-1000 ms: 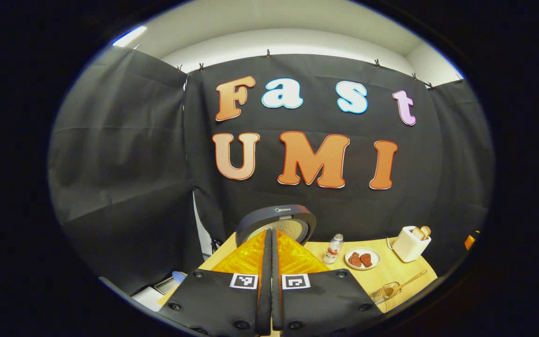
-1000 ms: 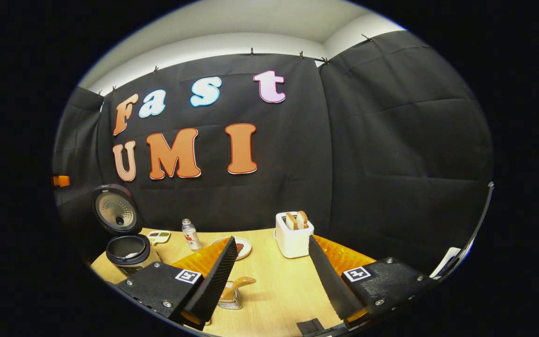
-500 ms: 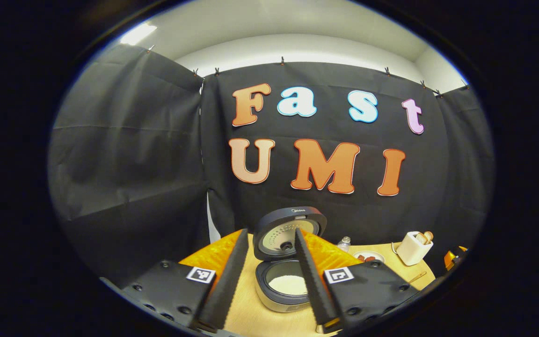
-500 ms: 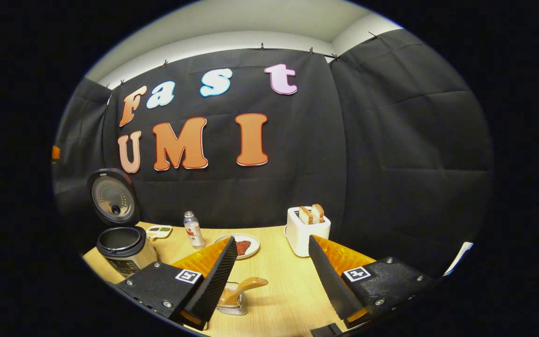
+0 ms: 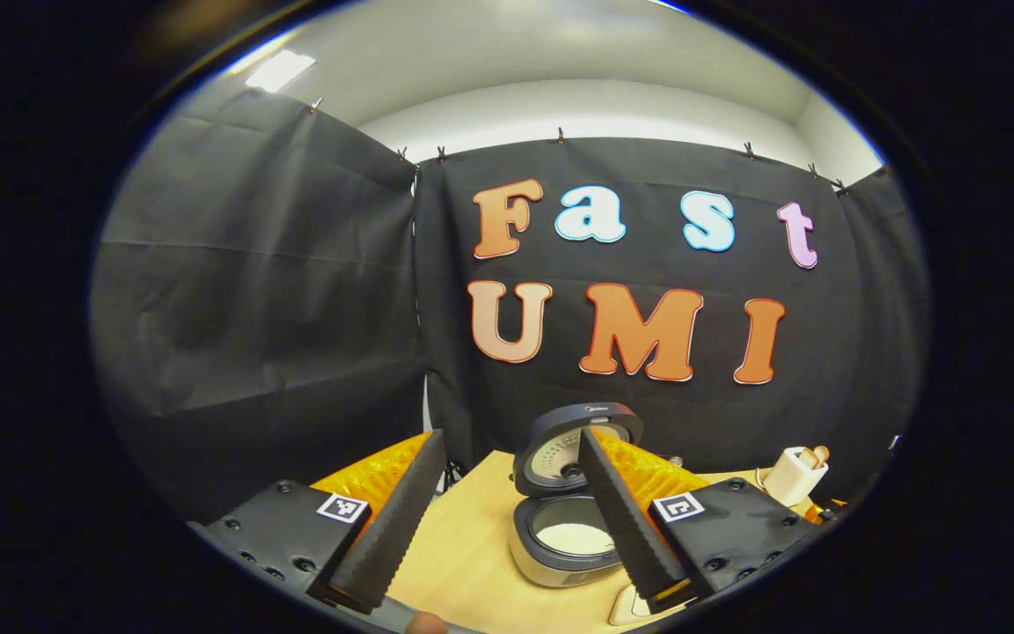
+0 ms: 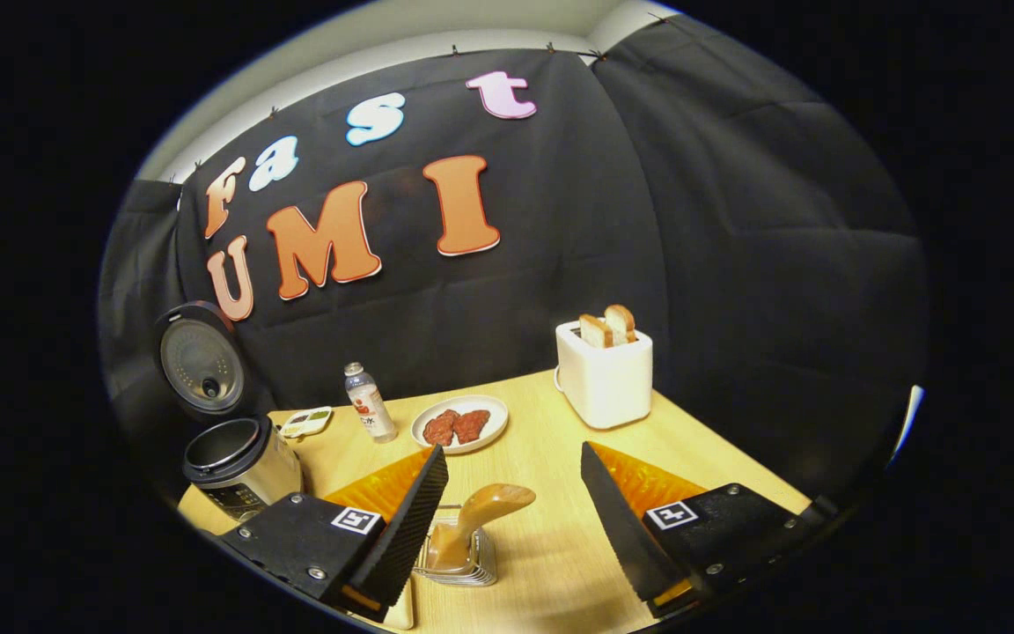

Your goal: Close the left gripper, press the button to open the rice cooker; take a wooden spoon from the chopstick holder with the right hand, scoop a spoonful of rice and pour it into the rice cooker, then put the wooden spoon back into the chopstick holder.

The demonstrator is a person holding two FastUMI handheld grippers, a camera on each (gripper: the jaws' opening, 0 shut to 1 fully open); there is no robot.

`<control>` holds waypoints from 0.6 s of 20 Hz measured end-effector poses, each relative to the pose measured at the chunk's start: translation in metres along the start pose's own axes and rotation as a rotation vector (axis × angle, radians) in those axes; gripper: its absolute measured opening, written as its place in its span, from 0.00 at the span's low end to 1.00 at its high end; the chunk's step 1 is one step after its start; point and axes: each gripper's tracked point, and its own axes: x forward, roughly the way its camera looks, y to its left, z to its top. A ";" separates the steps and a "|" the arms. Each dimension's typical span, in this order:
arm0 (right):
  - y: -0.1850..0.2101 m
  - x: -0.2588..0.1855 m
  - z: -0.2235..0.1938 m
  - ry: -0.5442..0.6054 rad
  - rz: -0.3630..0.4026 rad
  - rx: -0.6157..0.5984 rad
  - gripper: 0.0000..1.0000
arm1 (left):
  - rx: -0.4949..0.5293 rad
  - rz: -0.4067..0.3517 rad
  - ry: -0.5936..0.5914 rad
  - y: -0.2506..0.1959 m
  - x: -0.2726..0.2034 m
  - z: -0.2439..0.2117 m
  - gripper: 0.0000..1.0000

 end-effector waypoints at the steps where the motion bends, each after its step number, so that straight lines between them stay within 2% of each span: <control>1: 0.002 0.004 -0.009 0.026 0.006 0.025 0.94 | 0.012 0.018 -0.004 0.006 -0.003 0.000 0.98; 2: 0.005 0.007 -0.018 0.051 0.012 0.054 1.00 | 0.019 0.034 -0.007 0.011 -0.005 0.001 0.98; 3: 0.008 0.009 -0.027 0.076 0.018 0.081 0.95 | 0.022 0.046 -0.006 0.016 -0.008 0.001 0.99; 5: 0.018 0.014 -0.042 0.123 0.043 0.134 0.94 | 0.025 0.060 0.007 0.023 -0.011 -0.002 1.00; 7: 0.023 0.016 -0.052 0.157 0.051 0.183 0.83 | 0.031 0.070 0.023 0.030 -0.011 -0.007 0.99; 8: 0.025 0.018 -0.054 0.163 0.049 0.200 0.71 | 0.031 0.073 0.022 0.033 -0.008 -0.007 0.99; 9: 0.026 0.018 -0.056 0.168 0.048 0.212 0.65 | 0.031 0.075 0.026 0.036 -0.004 -0.009 0.99; 10: 0.029 0.019 -0.056 0.175 0.053 0.222 0.53 | 0.030 0.076 0.031 0.038 -0.002 -0.011 0.99; 11: 0.032 0.017 -0.057 0.181 0.061 0.228 0.47 | 0.029 0.072 0.033 0.039 0.001 -0.011 0.99; 12: 0.035 0.017 -0.057 0.192 0.078 0.232 0.37 | 0.028 0.064 0.035 0.040 0.005 -0.011 0.99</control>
